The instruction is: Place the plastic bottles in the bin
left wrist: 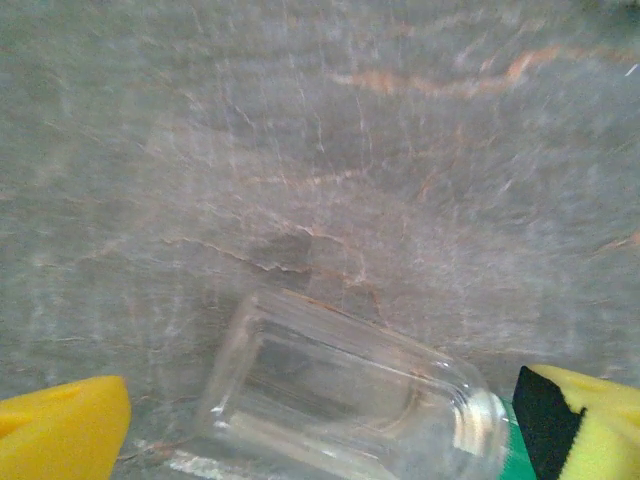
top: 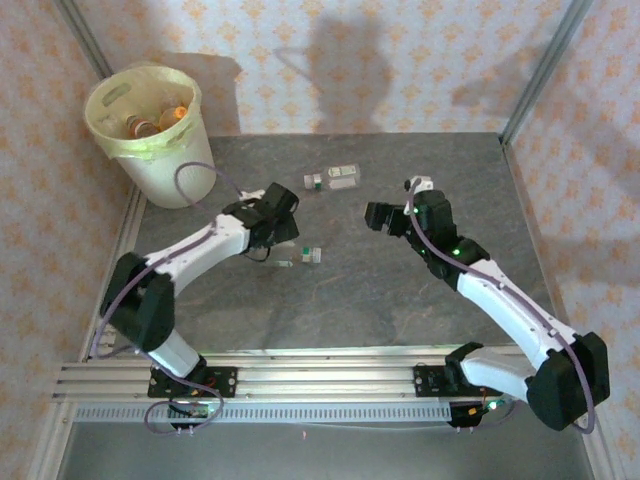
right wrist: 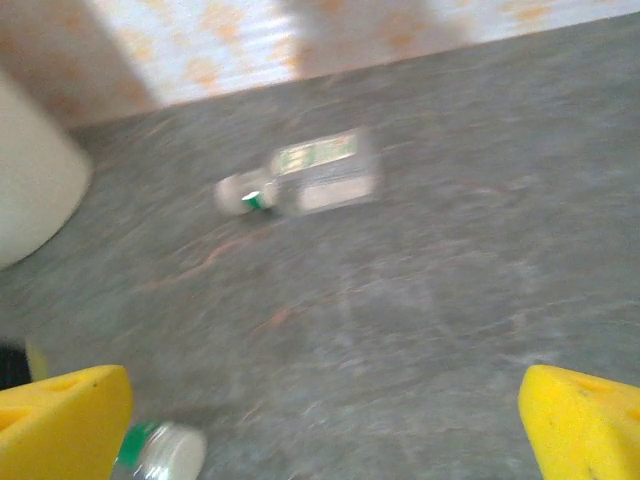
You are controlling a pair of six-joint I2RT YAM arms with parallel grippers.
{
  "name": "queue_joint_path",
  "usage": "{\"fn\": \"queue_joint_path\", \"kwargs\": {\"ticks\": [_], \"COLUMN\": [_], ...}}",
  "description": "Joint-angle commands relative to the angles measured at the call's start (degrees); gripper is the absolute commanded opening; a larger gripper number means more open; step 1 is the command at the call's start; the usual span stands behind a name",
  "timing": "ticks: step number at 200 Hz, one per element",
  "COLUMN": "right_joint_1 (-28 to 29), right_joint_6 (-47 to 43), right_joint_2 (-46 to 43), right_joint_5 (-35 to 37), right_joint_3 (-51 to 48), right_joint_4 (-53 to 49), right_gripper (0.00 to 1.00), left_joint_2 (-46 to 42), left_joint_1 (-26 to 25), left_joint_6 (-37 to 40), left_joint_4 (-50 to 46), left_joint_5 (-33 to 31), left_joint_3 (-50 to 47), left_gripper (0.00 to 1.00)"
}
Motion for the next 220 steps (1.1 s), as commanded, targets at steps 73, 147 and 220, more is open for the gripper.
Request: {"fn": "queue_joint_path", "kwargs": {"ticks": [73,147,220], "right_joint_1": [8.13,11.76,16.07], "right_joint_6": [-58.33,-68.31,-67.34], "right_joint_2": [36.35,43.89,41.07], "right_joint_5": [-31.77,-28.31,-27.17], "right_joint_3": [23.75,21.62,14.31], "right_joint_4": [-22.89,-11.75,-4.31], "right_gripper": [0.99,0.99,0.99], "left_joint_2": [-15.76,-9.16,-4.93], "left_joint_1": [0.51,0.1,0.86], "left_joint_6": [-34.49,-44.33,-42.92], "left_joint_4": [19.37,24.67,19.62], "left_joint_5": [16.21,13.8,11.24], "left_joint_3": [-18.55,-18.36,-15.87], "left_gripper": [1.0,1.0,1.0]}}
